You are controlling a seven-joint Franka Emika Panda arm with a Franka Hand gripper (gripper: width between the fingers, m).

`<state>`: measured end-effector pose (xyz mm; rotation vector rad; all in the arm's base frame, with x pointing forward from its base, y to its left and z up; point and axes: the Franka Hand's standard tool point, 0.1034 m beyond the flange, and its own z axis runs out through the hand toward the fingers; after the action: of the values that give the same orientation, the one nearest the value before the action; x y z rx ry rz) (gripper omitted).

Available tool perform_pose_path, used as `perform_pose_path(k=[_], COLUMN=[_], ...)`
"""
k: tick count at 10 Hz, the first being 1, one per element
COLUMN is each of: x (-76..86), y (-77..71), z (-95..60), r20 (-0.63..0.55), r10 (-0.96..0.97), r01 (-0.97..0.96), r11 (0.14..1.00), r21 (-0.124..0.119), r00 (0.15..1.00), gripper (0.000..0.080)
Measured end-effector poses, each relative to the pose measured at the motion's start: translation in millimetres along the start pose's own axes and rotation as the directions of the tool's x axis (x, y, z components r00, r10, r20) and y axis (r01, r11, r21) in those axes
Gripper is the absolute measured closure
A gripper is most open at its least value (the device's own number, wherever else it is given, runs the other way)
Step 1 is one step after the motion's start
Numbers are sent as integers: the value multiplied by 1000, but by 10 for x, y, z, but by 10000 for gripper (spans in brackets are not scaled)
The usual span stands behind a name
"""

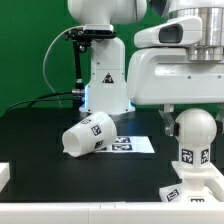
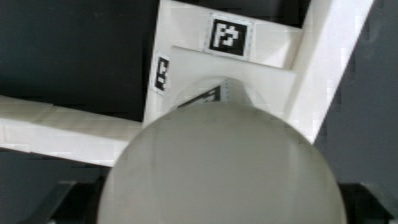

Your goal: Assemble lamp

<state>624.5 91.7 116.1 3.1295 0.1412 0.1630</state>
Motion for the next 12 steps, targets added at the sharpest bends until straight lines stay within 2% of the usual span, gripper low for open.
perform_pose_path(k=[2, 4, 5, 6, 7, 10, 12], x=[1, -1, -3, -11, -6, -36, -57], y=[11, 58, 61, 72, 79, 55, 40], z=[-1, -15, -13, -5, -7, 2, 1], r20=[-23, -20, -20, -17, -16, 0, 33], r10=[285, 556, 673, 742, 765, 878, 968], r01=[-285, -557, -673, -742, -765, -878, -968], r11=[958, 831, 739, 670, 644, 479, 250], r21=[-10, -11, -9, -5, -2, -5, -12], r00=[958, 831, 739, 670, 644, 479, 250], gripper=[225, 225, 223, 223, 223, 223, 223])
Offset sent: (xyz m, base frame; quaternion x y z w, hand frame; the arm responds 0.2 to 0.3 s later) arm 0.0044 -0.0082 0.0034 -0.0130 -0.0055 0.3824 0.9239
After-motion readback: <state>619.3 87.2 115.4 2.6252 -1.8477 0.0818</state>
